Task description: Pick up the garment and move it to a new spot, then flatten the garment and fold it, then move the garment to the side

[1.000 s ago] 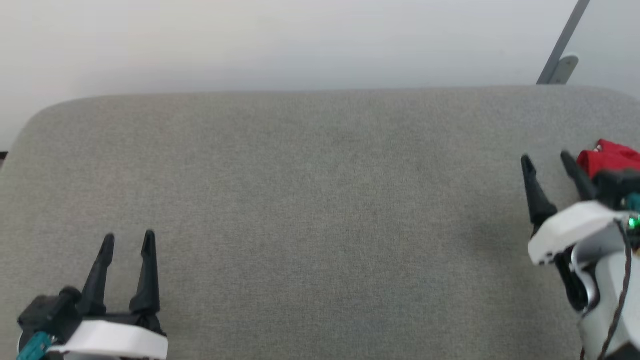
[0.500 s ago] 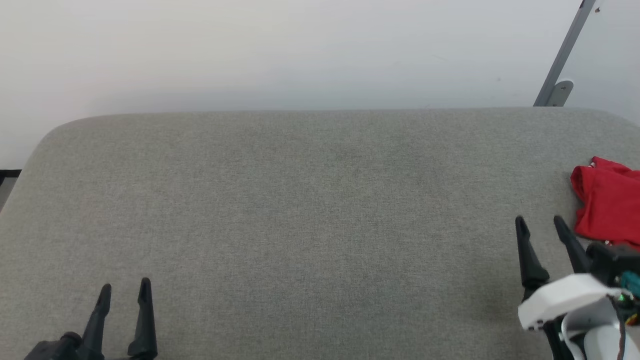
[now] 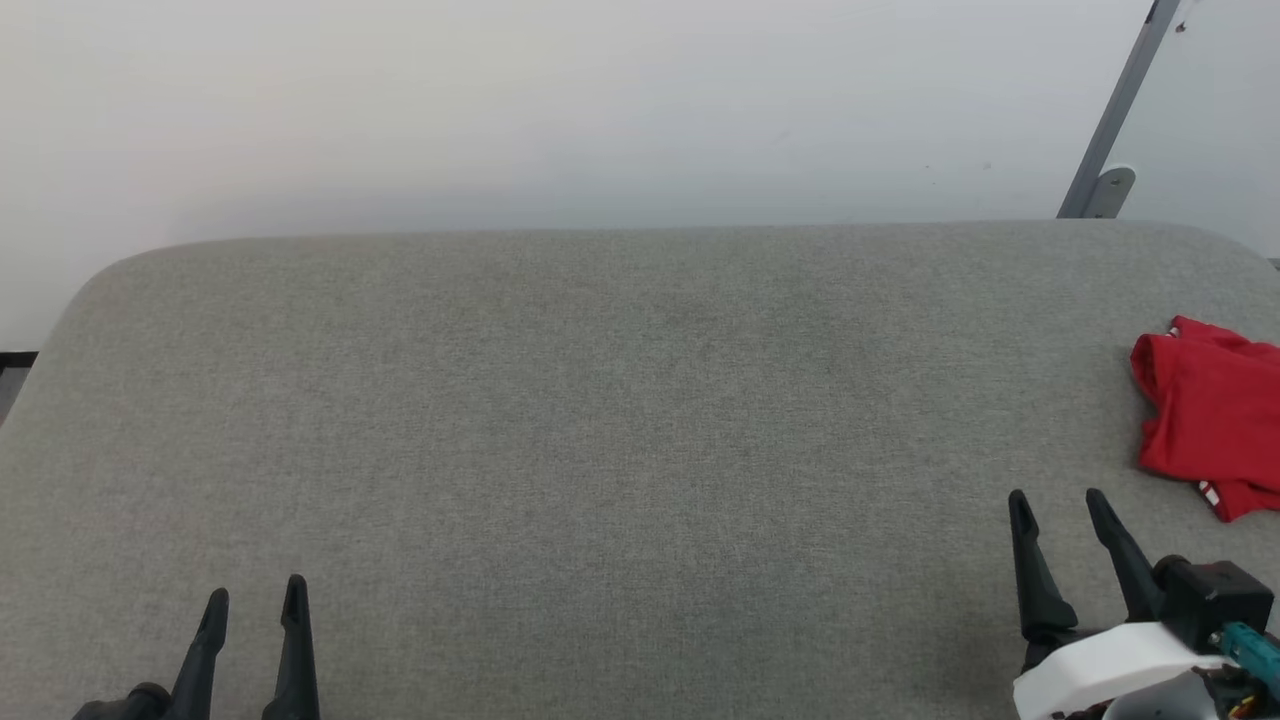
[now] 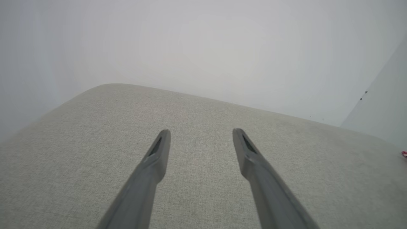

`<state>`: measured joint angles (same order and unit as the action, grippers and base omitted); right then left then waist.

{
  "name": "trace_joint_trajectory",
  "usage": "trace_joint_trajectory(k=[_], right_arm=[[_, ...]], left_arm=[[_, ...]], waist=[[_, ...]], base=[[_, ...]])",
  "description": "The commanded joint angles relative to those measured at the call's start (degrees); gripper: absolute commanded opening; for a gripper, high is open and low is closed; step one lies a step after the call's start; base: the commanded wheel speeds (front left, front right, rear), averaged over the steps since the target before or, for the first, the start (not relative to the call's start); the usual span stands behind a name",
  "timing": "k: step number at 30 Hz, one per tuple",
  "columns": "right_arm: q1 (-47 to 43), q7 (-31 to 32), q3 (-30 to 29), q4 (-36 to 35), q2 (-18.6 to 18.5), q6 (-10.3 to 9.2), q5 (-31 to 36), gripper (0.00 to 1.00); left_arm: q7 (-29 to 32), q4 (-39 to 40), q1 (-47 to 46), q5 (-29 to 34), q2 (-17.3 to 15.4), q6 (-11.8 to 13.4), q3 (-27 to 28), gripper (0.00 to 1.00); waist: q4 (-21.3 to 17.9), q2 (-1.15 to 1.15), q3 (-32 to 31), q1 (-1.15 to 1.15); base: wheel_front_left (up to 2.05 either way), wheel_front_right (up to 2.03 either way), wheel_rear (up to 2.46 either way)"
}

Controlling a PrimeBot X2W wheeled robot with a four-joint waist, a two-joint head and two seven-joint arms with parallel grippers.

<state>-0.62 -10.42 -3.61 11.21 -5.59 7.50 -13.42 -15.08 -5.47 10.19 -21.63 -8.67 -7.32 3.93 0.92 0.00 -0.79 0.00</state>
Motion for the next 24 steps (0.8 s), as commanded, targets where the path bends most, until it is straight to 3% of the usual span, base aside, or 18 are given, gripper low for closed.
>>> trace_joint_trajectory(k=[1,24], right_arm=[[-0.69,-0.33,0.14,-0.62,0.35,-0.01,0.47,1.0],[-3.37,1.29,0.62,-2.83,2.29,-0.02,0.44,1.0]], left_arm=[[-0.09,0.14,0.66,0.23,0.17,-0.16,0.23,1.0],[-0.09,1.48,1.1,2.36,1.61,-0.16,0.44,1.0]], waist=[[-0.08,0.0,-0.08,0.0],[0.34,0.0,-0.71,0.0]], base=[[0.0,0.0,0.0],[0.0,0.0,0.0]])
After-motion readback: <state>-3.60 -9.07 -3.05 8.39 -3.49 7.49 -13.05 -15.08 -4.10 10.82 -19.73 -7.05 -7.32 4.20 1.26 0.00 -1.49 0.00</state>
